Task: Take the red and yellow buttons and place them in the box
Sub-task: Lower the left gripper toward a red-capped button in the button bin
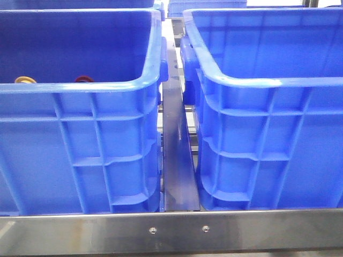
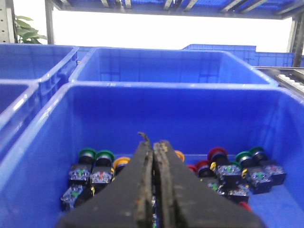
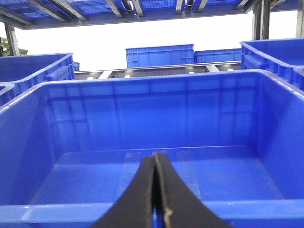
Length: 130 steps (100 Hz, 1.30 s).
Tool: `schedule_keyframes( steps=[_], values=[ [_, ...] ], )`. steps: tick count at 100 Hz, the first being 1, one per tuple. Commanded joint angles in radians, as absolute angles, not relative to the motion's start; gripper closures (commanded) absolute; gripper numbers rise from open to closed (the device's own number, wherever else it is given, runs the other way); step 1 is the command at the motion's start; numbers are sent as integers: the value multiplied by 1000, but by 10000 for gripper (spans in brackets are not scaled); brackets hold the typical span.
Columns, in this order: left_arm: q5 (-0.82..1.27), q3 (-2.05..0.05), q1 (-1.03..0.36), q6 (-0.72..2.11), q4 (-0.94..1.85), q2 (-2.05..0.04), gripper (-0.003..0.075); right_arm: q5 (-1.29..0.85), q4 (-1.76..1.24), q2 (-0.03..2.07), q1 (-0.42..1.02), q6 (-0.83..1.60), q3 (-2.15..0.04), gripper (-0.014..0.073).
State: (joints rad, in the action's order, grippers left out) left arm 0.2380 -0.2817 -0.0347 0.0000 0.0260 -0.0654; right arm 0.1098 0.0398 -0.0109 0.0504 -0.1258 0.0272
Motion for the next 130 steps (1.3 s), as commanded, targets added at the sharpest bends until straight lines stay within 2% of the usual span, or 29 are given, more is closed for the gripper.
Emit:
schedule_keyframes(
  steps=[1, 17, 29, 55, 83, 93, 99, 108, 115, 122, 130],
  values=[
    [312, -426, -34, 5, 28, -164, 739, 195, 49, -37, 50, -126, 16, 699],
    [540, -651, -34, 27, 28, -370, 739, 195, 49, -37, 50, -126, 16, 699],
    [621, -774, -34, 39, 37, -521, 739, 195, 49, -37, 50, -126, 16, 699],
    [614, -884, -34, 39, 37, -732, 739, 195, 49, -37, 50, -126, 16, 699],
    [626, -893, -34, 39, 37, -828, 731, 195, 49, -37, 50, -126, 16, 699],
    [637, -893, -34, 39, 37, -843, 639, 195, 49, -37, 50, -126, 16, 699],
    [645, -893, -34, 39, 37, -847, 528, 195, 49, -37, 50, -126, 16, 699],
    [645, -893, -34, 39, 37, -849, 305, 195, 49, -37, 50, -126, 16, 699],
    [642, -893, -34, 39, 37, -849, 171, 195, 49, -37, 50, -126, 16, 699],
    [633, -893, -34, 39, 37, -849, 117, 195, 49, -37, 50, -126, 16, 699],
    [621, -893, -34, 39, 44, -849, 122, 195, 49, -37, 50, -126, 16, 699]
  ],
)
